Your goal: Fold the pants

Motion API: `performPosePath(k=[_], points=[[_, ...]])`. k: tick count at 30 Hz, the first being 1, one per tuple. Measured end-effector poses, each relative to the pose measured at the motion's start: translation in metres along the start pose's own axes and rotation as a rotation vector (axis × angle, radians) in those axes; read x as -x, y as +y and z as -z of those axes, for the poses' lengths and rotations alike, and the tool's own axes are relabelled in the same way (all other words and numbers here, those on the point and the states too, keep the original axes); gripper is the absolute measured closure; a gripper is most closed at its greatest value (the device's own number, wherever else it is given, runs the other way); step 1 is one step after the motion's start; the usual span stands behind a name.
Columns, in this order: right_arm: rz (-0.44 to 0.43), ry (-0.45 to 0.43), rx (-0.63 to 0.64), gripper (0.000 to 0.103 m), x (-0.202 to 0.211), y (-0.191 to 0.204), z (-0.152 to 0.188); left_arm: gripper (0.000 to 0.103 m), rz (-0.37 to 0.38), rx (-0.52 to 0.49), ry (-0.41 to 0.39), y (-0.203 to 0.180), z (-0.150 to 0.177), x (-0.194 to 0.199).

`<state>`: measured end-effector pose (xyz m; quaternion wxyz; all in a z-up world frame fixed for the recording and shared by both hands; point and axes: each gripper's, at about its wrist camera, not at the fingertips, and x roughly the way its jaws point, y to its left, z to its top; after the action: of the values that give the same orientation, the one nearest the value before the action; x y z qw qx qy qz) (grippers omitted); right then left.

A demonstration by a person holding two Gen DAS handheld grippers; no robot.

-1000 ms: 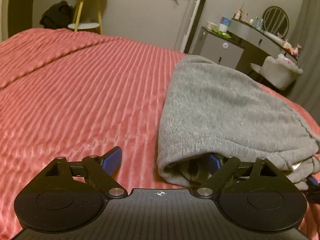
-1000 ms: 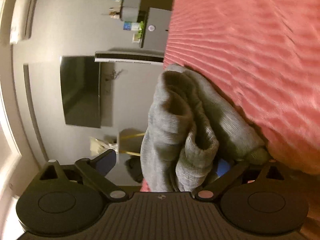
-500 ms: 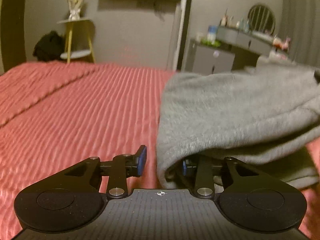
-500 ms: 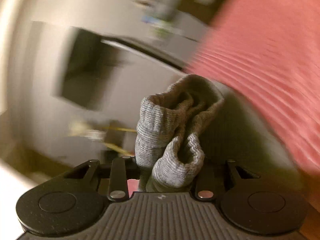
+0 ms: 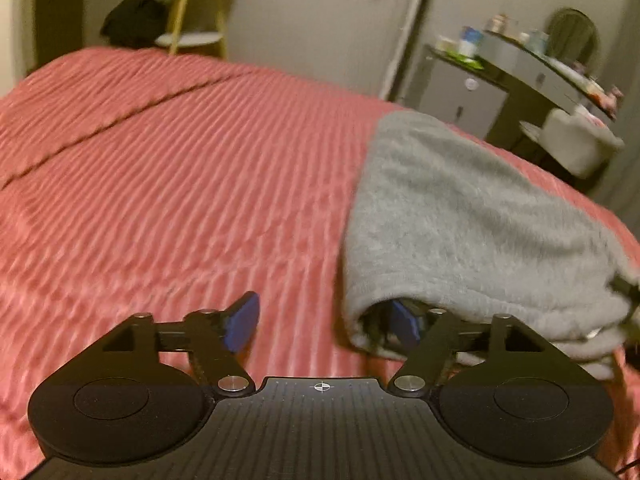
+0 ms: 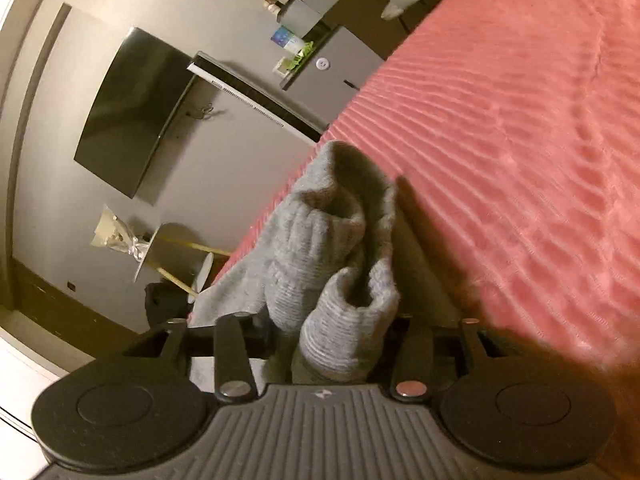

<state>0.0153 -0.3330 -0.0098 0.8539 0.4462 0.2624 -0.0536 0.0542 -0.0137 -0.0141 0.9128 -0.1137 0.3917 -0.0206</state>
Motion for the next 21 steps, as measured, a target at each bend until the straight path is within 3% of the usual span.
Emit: performPosePath(k=[3,5,8,11,15,19,21], points=[[0.105,-0.057,-0.024,0.026,0.018,-0.008,-0.007,0.015,-0.085,-0.066,-0.008,-0.009,-0.001,0.016],[0.168,-0.141,0.005,0.025,0.033,-0.004,-0.013,0.007,-0.113,-0.106,-0.019,-0.019,-0.004,0.023],[0.215,-0.221,0.13,0.022,0.046,0.024,-0.016,0.006,-0.046,-0.103,-0.013,-0.037,-0.009,0.025],[0.235,-0.178,0.275,0.014,0.027,0.048,-0.005,0.006,-0.028,-0.123,0.022,-0.054,-0.01,0.009],[0.368,0.022,0.51,0.01,-0.033,0.05,0.041,0.004,-0.094,-0.186,0.101,-0.065,-0.006,-0.022],[0.397,-0.01,0.647,0.008,-0.034,0.072,0.04,0.0,-0.069,-0.139,0.142,-0.05,-0.007,-0.03],[0.417,-0.096,0.664,0.006,-0.018,0.079,0.045,0.0,-0.057,-0.1,0.16,-0.043,-0.007,-0.031]])
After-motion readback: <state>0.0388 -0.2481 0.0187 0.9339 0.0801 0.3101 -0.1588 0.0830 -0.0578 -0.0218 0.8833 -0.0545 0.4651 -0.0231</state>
